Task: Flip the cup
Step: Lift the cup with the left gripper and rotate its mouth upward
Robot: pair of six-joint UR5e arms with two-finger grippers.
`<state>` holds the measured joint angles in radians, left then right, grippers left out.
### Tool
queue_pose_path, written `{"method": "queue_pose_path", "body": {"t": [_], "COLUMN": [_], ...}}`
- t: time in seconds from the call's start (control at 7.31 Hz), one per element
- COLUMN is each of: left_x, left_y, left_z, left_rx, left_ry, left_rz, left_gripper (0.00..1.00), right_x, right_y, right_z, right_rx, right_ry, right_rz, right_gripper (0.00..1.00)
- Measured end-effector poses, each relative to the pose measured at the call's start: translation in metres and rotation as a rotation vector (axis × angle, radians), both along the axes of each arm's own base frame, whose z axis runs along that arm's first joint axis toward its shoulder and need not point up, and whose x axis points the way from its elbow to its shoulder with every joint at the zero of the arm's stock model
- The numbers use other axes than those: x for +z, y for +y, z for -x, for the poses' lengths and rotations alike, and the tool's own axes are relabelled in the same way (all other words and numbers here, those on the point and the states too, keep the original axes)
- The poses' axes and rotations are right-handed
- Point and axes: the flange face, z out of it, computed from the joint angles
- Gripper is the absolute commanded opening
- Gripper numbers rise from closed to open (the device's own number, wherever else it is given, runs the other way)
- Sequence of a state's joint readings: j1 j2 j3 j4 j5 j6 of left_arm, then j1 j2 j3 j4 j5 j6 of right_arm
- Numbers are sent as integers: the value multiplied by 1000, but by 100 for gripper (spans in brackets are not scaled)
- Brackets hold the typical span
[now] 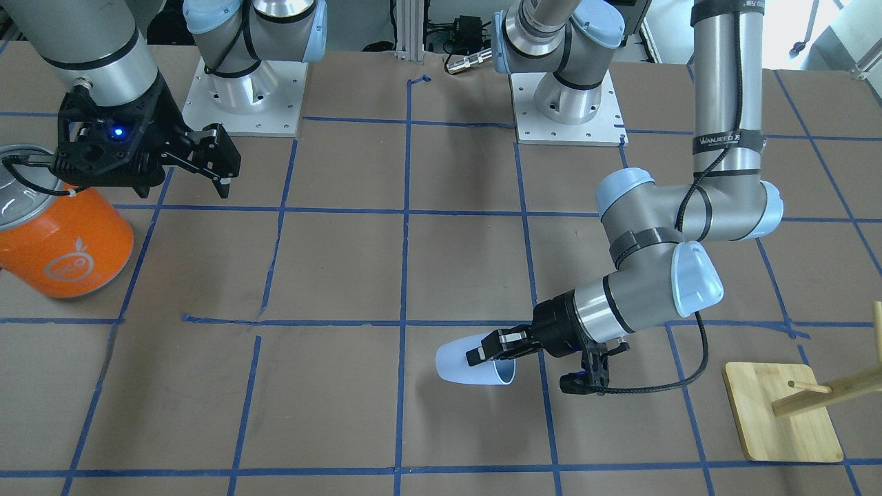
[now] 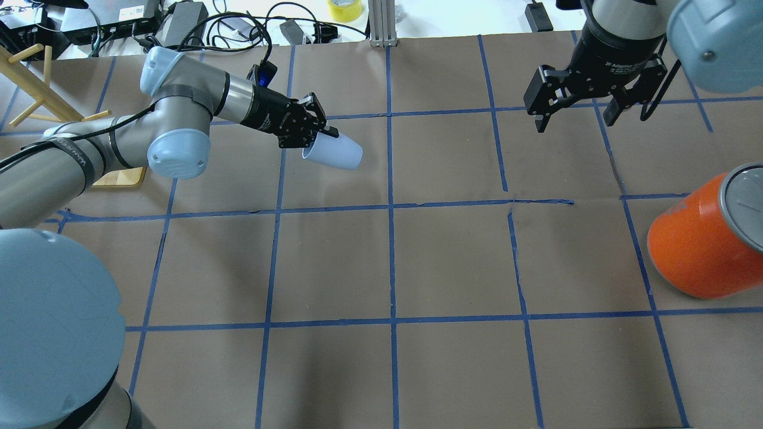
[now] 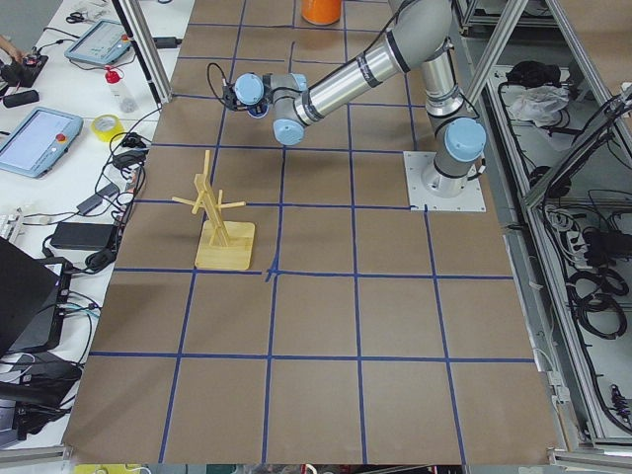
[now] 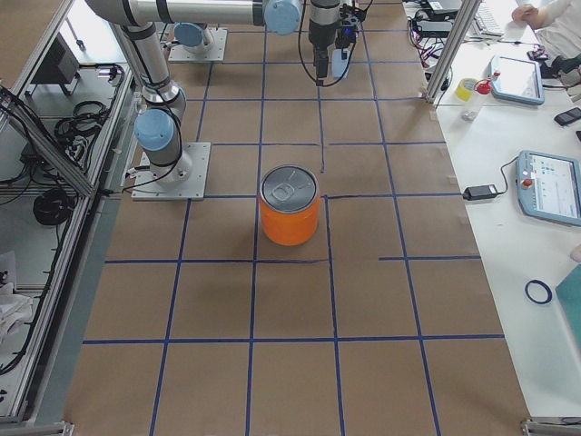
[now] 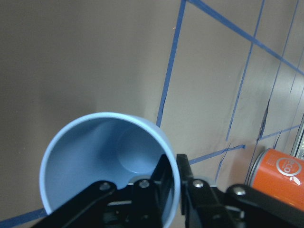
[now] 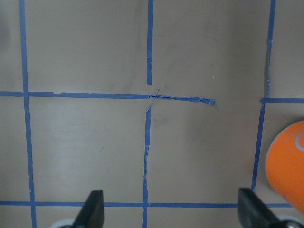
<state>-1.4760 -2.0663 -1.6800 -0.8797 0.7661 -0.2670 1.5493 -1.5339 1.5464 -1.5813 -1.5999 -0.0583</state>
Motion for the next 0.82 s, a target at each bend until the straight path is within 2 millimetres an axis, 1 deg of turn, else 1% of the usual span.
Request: {"method": "queue_pose_path", "body": {"t": [0.14, 0.27, 0.41, 0.55, 0.68, 0.82], "left_x": [24, 41, 48, 46, 38, 30], "left_y": [-10, -19, -27, -32, -31, -28], "left_z": [-4, -12, -23, -36, -49, -59], "left_rx": [47, 80, 96, 57, -56, -185], "left_ry": [-45, -137, -268, -437, -615, -740], "left_rz": [32, 65, 97, 137, 170, 174], "left_gripper": [0, 0, 0, 0, 0, 0], "right_x": [-1, -3, -4, -4, -4, -4], "right_y": [3, 5, 7, 8, 9, 9], "right_z": [0, 0, 0, 0, 0, 0], "right_rx": [0, 0, -1, 0, 0, 0], "right_ry": [0, 1, 1, 2, 3, 3], "right_rz": [-7, -18, -28, -32, -33, -33], "right_gripper": [100, 100, 100, 100, 100, 100]}}
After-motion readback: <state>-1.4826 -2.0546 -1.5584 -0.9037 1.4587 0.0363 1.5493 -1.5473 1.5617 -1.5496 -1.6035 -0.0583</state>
